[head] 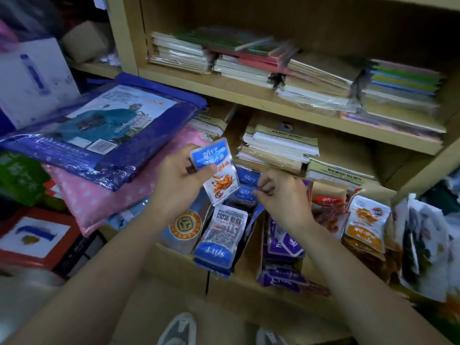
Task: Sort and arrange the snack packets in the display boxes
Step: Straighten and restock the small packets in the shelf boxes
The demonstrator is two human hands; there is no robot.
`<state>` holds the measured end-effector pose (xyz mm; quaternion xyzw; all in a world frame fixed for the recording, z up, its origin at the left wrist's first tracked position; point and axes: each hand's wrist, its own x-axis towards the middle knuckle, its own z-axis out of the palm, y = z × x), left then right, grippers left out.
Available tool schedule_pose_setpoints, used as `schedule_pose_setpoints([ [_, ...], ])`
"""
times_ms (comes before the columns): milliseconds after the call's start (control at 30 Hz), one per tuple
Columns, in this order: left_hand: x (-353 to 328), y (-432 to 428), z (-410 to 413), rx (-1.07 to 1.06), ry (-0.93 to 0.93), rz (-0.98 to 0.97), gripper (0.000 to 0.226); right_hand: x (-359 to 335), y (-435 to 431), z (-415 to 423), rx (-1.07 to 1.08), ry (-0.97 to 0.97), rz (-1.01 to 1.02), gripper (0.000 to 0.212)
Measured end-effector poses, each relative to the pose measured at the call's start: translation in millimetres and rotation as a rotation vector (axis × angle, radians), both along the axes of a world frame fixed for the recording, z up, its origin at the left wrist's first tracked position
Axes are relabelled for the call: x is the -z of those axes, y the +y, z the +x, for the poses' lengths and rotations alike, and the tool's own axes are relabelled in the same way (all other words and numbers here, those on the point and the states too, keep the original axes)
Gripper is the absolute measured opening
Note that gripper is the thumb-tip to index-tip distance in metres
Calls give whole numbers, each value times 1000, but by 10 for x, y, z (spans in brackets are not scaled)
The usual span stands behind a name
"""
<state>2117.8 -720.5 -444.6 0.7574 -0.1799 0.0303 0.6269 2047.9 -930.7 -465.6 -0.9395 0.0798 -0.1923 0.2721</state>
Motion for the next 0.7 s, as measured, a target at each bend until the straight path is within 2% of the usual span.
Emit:
schedule_pose_setpoints([
  [100, -53, 37, -13, 51, 102, -139, 12, 11, -1, -6, -18, -13, 28, 14],
  [200, -89, 47, -57, 128, 92, -173, 16, -29, 4, -62, -56, -71, 115, 30],
  [300, -134, 55, -78, 93, 57, -264, 19, -101, 1, -176, -104, -88, 263, 36],
  [400, -177, 67, -66, 60, 19, -351, 15, -106, -5, -306, -156, 28, 253, 30],
  [500, -135, -4, -83, 111, -37, -266, 22, -51, 21, -361, -232, 149, 95, 22],
  [700, 133, -167, 51, 231, -129, 14, 21, 24, 27, -354, -234, 173, -36, 23],
])
